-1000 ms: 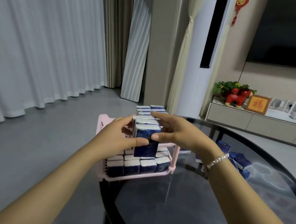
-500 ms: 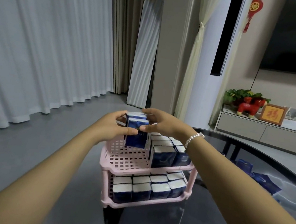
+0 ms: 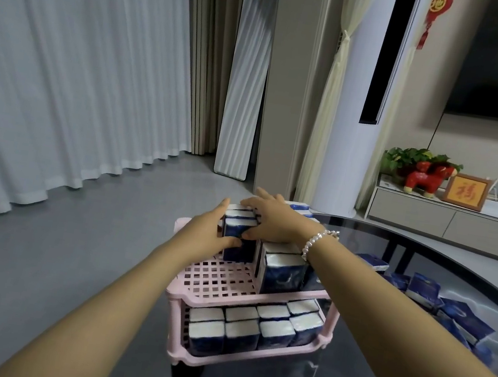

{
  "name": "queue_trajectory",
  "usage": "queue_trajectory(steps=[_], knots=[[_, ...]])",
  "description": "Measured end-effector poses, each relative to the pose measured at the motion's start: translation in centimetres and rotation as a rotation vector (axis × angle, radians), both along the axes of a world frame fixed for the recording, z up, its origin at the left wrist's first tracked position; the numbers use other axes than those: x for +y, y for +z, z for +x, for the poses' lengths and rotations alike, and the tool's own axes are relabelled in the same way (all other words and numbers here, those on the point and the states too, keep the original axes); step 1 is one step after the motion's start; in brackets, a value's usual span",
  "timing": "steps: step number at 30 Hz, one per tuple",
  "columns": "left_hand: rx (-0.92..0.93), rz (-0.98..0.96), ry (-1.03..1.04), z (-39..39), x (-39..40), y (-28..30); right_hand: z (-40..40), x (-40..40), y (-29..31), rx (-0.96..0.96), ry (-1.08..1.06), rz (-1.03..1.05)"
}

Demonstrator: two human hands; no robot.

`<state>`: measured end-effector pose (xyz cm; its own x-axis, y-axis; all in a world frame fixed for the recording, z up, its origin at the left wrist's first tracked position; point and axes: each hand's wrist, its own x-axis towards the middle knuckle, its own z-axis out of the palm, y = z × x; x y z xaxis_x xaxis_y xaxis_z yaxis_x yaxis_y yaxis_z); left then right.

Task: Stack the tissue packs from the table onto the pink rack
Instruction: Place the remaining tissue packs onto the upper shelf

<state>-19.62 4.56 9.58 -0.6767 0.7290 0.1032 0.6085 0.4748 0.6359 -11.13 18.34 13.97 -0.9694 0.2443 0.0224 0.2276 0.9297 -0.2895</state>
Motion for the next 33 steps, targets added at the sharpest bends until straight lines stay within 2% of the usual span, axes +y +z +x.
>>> queue_trajectory(steps=[6,9,14,17,23,29,33], knots=[[0.055,-0.091,-0.038,0.3,0.3,0.5,0.5,0.0,0.1,0.012,0.050,0.055],[0.113,-0.100,-0.088,0.6,0.2,0.6,0.5,-0.3,0.3,-0.053,0.073,0.115],[0.094,-0.138,-0.101,0.4,0.3,0.7,0.5,-0.6,0.3,-0.170,0.091,0.191],[0.080,-0.166,-0.098,0.4,0.4,0.9,0.9,-0.7,0.5,-0.159,0.079,0.142],[0.063,-0.141,-0.102,1.1,-0.2,1.6,2.3,-0.2,0.2,0.007,0.069,0.015],[0.135,0.107,-0.031,4.7,-0.4,3.2,5.9,0.1,0.5,0.334,-0.032,-0.145],[0.224,0.264,-0.056,8.5,0.4,3.8,10.3,0.4,0.6,0.479,-0.083,-0.197]])
